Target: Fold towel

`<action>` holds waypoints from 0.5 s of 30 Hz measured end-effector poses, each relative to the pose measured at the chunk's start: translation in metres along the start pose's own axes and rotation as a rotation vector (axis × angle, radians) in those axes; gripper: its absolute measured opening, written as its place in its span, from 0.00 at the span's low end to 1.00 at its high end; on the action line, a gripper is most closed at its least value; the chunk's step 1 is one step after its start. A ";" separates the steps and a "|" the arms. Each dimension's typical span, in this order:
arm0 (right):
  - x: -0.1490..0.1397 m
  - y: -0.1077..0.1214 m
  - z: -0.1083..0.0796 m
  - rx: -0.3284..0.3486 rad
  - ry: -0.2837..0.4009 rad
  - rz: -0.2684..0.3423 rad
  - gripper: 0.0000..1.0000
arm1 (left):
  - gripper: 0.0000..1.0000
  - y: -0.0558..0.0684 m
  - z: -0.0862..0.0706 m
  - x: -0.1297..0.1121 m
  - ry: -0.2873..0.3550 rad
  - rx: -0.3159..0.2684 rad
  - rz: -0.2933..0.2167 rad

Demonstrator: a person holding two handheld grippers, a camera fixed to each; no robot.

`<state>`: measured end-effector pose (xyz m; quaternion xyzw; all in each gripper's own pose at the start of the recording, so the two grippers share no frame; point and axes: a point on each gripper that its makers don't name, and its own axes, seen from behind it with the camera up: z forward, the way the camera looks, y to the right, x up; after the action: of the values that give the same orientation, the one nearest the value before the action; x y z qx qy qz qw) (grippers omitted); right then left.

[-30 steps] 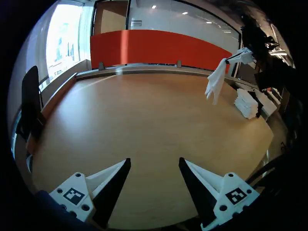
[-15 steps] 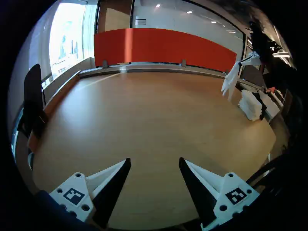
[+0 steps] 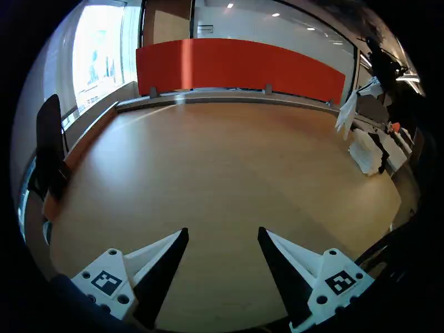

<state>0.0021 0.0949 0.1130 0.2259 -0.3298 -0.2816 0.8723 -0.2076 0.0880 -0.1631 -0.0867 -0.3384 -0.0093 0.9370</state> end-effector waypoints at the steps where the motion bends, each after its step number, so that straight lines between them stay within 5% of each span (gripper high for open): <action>1: -0.002 0.005 -0.001 -0.006 -0.003 0.002 0.04 | 0.93 0.001 0.001 0.001 -0.001 0.001 0.002; 15: -0.031 0.067 -0.019 -0.068 -0.021 0.051 0.04 | 0.93 0.016 0.007 0.012 -0.005 0.005 0.023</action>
<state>0.0197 0.1681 0.1249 0.1844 -0.3350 -0.2727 0.8828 -0.2016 0.1052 -0.1528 -0.0884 -0.3395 0.0025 0.9364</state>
